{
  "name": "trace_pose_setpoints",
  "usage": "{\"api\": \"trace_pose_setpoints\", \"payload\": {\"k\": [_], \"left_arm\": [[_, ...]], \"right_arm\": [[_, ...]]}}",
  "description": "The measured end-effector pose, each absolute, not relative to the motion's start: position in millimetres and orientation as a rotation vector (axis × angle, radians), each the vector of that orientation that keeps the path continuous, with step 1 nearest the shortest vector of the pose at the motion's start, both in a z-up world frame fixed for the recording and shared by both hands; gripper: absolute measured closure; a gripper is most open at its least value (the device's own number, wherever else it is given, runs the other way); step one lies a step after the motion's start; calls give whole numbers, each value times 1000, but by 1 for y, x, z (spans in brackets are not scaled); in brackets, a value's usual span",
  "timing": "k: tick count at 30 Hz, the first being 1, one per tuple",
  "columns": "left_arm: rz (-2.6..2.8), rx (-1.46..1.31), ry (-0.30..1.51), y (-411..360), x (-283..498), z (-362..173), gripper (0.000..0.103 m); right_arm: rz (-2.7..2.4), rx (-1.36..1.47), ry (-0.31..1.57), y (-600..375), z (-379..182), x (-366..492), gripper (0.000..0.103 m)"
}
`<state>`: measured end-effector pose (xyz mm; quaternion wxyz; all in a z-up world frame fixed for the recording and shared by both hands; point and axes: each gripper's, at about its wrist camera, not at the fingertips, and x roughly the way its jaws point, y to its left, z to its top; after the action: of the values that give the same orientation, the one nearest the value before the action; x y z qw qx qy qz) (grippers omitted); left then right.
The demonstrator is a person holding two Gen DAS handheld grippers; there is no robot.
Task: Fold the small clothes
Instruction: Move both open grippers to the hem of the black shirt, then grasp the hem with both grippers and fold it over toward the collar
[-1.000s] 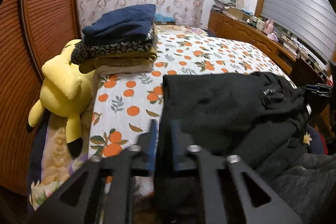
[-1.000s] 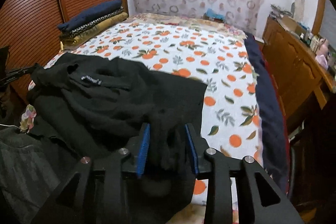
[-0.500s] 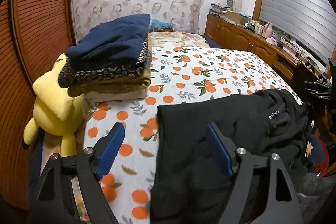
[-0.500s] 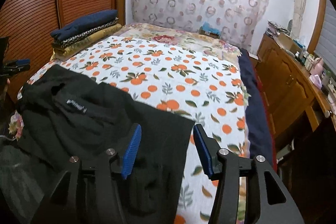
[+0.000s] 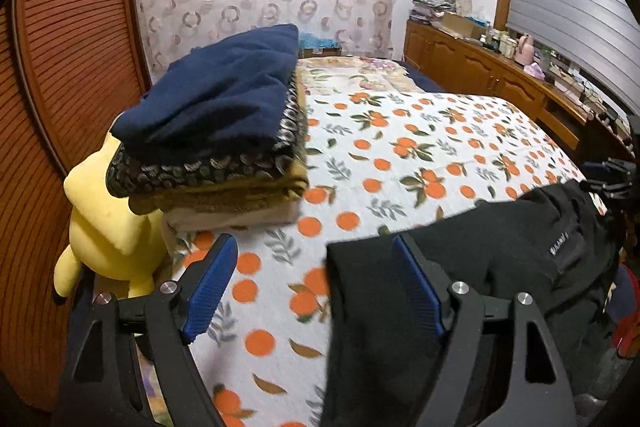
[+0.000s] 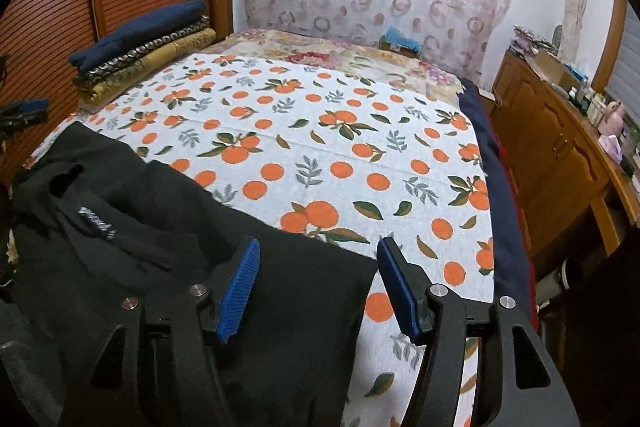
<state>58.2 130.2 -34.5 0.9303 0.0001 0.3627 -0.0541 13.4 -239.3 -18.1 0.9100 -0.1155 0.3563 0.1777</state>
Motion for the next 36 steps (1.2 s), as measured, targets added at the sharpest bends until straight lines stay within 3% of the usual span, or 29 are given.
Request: {"api": "trace_pose_setpoints", "payload": {"k": [14, 17, 22, 25, 32, 34, 35, 36], "left_arm": [[-192, -44, 893, 122, 88, -76, 26], [-212, -50, 909, 117, 86, -82, 35], [-263, -36, 930, 108, 86, -86, 62], [-270, -29, 936, 106, 88, -86, 63], [-267, -28, 941, 106, 93, -87, 63], [-267, -23, 938, 105, 92, -87, 63], [-271, -19, 935, 105, 92, -87, 67], [-276, -21, 931, 105, 91, -87, 80]], "right_arm": [[380, -157, 812, -250, -40, 33, 38], [390, -133, 822, -252, -44, 34, 38], [385, -122, 811, -249, -45, 31, 38], [388, -126, 805, -247, -46, 28, 39], [443, -133, 803, -241, -46, 19, 70], [462, -128, 809, -239, -46, 17, 84], [469, -127, 809, -237, -46, 16, 87], [469, -132, 807, -236, -46, 15, 89]]}}
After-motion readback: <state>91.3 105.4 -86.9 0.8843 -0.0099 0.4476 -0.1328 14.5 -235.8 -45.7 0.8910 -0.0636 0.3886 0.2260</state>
